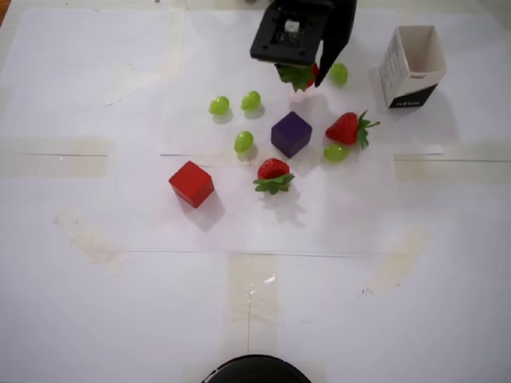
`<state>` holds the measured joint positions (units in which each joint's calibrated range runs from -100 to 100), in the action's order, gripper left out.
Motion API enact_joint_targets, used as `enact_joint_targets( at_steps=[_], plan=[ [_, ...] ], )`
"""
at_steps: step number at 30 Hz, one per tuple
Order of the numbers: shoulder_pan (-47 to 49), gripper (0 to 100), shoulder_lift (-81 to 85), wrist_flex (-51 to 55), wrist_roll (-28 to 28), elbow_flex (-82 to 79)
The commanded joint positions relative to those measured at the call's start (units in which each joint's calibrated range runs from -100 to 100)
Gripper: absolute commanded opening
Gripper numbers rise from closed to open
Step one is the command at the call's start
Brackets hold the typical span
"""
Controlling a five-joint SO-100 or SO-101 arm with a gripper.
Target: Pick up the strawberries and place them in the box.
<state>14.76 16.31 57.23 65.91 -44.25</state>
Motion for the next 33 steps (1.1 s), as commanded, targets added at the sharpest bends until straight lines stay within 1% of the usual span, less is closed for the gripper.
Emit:
enact_joint_targets(
  at_steps=[1, 6, 11, 16, 24, 28, 33],
  plan=[
    [-0.12, 17, 4.93, 9.52, -1.61, 11.07],
    [2.30, 17, 6.99, 20.05, -2.25, 22.34],
    [6.49, 17, 8.97, 24.55, -4.15, 28.53],
    [13.55, 16, 9.23, 24.47, -4.98, 31.34],
    [23.99, 16, 2.43, 20.79, -5.27, 34.44],
    [27.01, 16, -2.30, 17.60, -5.27, 35.07],
    [27.89, 16, -7.45, 14.58, -5.91, 34.98]
  ],
)
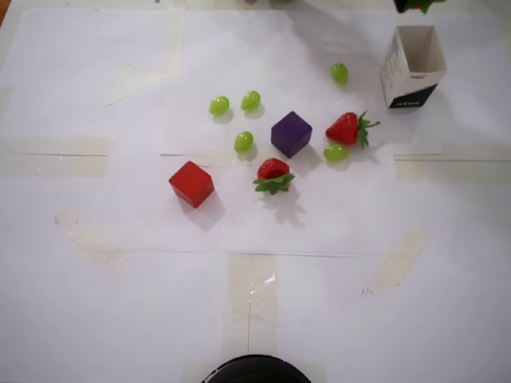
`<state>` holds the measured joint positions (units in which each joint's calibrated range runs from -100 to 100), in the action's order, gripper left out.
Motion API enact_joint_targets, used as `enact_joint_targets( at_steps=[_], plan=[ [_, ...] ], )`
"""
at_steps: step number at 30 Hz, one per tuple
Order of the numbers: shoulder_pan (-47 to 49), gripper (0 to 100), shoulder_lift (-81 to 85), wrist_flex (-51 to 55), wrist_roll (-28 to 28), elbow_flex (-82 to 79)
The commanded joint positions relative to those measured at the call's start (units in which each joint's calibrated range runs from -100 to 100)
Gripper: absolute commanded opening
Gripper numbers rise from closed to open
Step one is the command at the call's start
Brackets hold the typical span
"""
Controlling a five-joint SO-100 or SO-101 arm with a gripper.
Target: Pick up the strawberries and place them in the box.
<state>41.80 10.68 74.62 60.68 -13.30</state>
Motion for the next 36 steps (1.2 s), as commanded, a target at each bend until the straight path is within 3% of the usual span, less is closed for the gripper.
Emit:
enact_joint_targets(
  at_steps=[1, 20, 36],
  plan=[
    [0.92, 16, -2.59, -3.06, -0.83, 4.03],
    [-0.77, 21, -6.29, -14.49, -1.95, -0.52],
    [-2.61, 26, -2.59, -13.60, -1.95, -2.79]
  ],
)
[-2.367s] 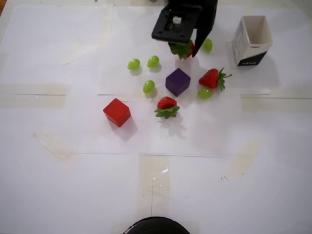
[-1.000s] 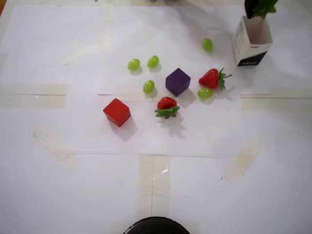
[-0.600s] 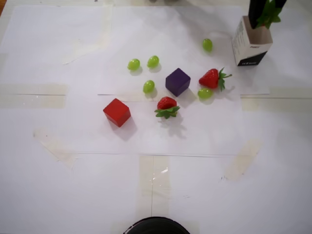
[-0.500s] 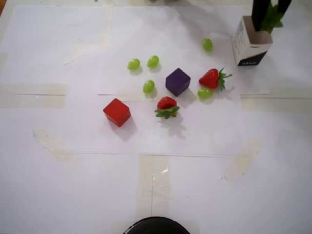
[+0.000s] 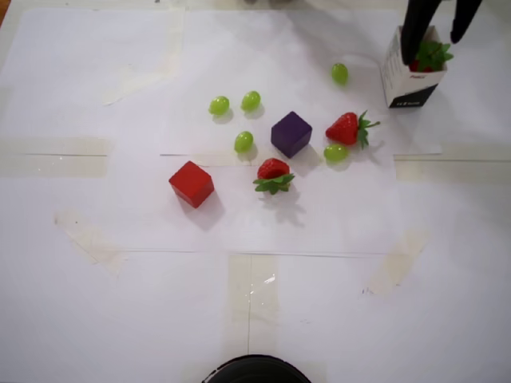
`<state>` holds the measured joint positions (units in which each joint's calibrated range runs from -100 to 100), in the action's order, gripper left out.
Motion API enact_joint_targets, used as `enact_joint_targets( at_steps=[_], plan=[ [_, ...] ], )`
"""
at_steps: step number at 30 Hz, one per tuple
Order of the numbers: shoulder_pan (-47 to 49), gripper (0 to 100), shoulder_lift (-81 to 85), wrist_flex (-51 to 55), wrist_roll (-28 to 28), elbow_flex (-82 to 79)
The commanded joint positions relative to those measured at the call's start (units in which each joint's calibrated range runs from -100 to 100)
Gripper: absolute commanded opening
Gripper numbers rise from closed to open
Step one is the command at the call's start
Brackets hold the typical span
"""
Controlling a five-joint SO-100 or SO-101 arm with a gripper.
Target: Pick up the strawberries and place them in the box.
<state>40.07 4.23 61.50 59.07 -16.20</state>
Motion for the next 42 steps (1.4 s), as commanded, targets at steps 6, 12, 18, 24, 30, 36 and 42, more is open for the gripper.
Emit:
enact_joint_targets(
  at_steps=[6, 12, 18, 24, 30, 36, 42],
  plan=[
    [-4.63, 22, 6.01, -1.04, -2.00, 0.02],
    [-10.74, 21, 5.23, -4.88, -5.37, -0.07],
    [-12.80, 21, 4.37, -6.68, -6.06, 0.20],
    [-14.12, 21, 2.83, -12.32, -5.86, -4.62],
    [-14.71, 21, -0.36, -18.69, -4.88, -11.89],
    [-14.63, 21, -1.39, -25.39, -3.81, -17.80],
    [-15.59, 21, -1.90, -25.64, -4.10, -18.07]
  ],
)
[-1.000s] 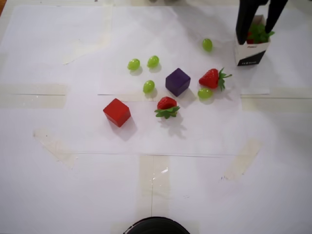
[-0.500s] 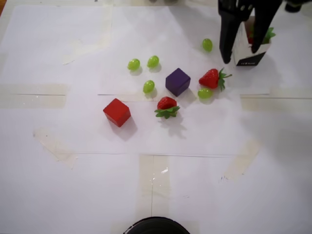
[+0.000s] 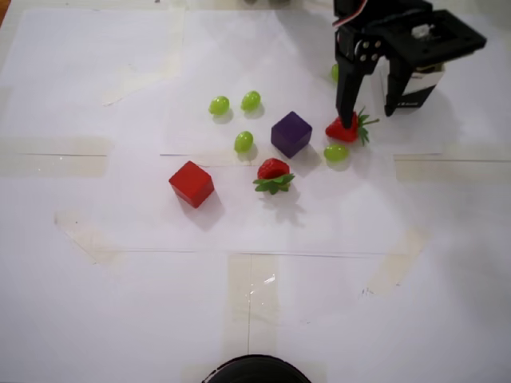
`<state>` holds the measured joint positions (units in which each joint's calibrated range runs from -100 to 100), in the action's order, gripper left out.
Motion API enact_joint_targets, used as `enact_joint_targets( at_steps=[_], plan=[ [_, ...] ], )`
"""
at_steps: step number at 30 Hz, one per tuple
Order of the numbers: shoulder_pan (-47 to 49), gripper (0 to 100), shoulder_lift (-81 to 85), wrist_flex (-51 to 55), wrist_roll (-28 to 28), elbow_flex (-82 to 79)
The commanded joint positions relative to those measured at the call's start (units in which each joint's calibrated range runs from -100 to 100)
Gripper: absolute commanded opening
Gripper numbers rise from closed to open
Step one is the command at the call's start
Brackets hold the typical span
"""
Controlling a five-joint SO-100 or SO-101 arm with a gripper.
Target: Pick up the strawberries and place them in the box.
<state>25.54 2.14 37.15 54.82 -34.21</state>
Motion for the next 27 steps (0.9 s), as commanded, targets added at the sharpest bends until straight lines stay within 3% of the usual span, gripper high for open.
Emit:
enact_joint_targets(
  at_steps=[1, 17, 27],
  plan=[
    [-1.28, 21, 0.10, -1.29, 0.15, -0.25],
    [-2.31, 24, -2.05, 3.29, 0.20, -0.34],
    [-1.57, 24, -9.10, 9.01, -1.66, 9.57]
  ],
)
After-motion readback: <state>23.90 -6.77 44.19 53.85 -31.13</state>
